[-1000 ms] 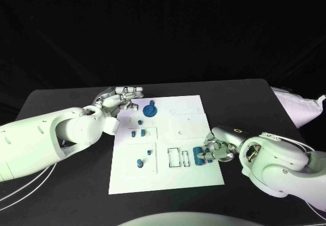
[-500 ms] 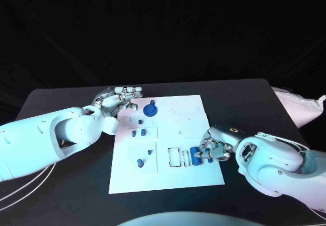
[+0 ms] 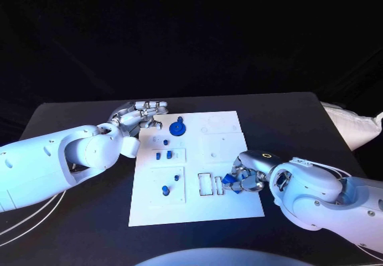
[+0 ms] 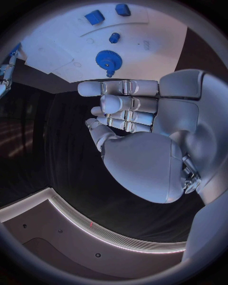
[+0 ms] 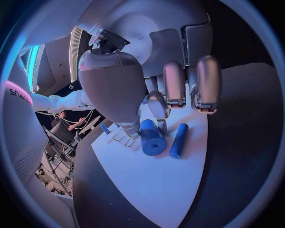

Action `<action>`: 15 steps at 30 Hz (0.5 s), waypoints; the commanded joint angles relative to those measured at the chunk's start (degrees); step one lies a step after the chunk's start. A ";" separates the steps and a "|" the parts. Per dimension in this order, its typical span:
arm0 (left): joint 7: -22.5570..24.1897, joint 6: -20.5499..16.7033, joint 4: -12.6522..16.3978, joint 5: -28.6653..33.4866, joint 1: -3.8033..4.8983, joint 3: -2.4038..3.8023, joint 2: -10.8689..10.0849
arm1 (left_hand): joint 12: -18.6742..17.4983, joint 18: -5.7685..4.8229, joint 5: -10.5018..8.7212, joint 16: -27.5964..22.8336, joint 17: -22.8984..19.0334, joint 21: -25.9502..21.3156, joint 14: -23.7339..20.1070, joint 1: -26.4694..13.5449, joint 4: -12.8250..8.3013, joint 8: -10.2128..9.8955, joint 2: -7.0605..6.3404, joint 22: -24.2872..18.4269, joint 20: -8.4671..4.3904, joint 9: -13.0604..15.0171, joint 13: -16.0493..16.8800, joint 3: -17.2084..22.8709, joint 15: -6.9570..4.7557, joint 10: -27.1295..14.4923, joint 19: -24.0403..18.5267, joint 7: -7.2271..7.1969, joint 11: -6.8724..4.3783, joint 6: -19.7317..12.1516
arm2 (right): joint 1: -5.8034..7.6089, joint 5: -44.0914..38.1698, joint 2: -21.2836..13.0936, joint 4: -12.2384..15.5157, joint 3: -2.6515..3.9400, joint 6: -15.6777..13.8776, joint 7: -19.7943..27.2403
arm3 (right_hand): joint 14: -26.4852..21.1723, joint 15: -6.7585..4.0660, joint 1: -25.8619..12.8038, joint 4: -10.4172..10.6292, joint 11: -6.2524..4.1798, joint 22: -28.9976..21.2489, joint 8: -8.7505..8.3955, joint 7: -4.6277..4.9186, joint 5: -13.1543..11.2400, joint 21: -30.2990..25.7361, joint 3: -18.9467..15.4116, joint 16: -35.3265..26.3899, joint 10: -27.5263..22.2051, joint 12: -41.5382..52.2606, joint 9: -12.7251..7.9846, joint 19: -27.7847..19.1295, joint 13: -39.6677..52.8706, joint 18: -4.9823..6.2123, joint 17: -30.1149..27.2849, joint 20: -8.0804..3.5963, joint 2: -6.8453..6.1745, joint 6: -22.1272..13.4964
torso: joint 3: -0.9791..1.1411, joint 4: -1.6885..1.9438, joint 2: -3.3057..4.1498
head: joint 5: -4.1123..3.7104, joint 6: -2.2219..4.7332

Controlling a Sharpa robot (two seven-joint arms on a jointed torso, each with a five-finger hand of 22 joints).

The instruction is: Assemble the parts on the task board

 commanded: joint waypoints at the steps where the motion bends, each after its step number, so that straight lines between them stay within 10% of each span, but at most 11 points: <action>1: -0.05 1.16 0.17 0.18 -0.01 0.03 0.01 | 0.21 1.10 -0.26 -0.12 -0.05 -0.39 -0.44 -0.34 0.06 0.31 0.41 -0.08 0.05 0.00 0.02 -0.41 0.16 -0.36 -0.20 0.14 -0.15 -0.42 | -0.69 -0.49 0.30 -0.70 -0.49 2.21 -0.67 | 4.33 -0.10 0.26 0.06 -0.02 -0.04 -0.15 -0.35 0.06 0.27 -0.40 0.08 0.32 0.26 -0.24 0.28 0.31 -0.92 4.99 -0.11 1.17 0.00 | -0.05 0.05 -0.05 | -0.02 -0.07; 15: -0.26 1.36 0.12 0.18 -0.08 0.03 0.06 | 0.22 1.09 -0.25 -0.16 -0.17 -0.41 -0.49 -0.37 0.07 0.31 0.42 -0.10 0.06 -0.01 0.01 -0.46 0.17 -0.43 -0.20 0.15 -0.13 -0.47 | -0.10 4.44 -1.92 2.19 -0.20 -7.32 -0.80 | 4.47 -0.72 3.38 -0.48 -0.79 0.84 1.23 -1.18 3.43 0.81 -0.22 0.55 1.82 1.89 0.83 0.61 2.78 -1.08 5.78 -0.64 4.03 1.97 | -0.06 0.09 -0.04 | -0.06 0.04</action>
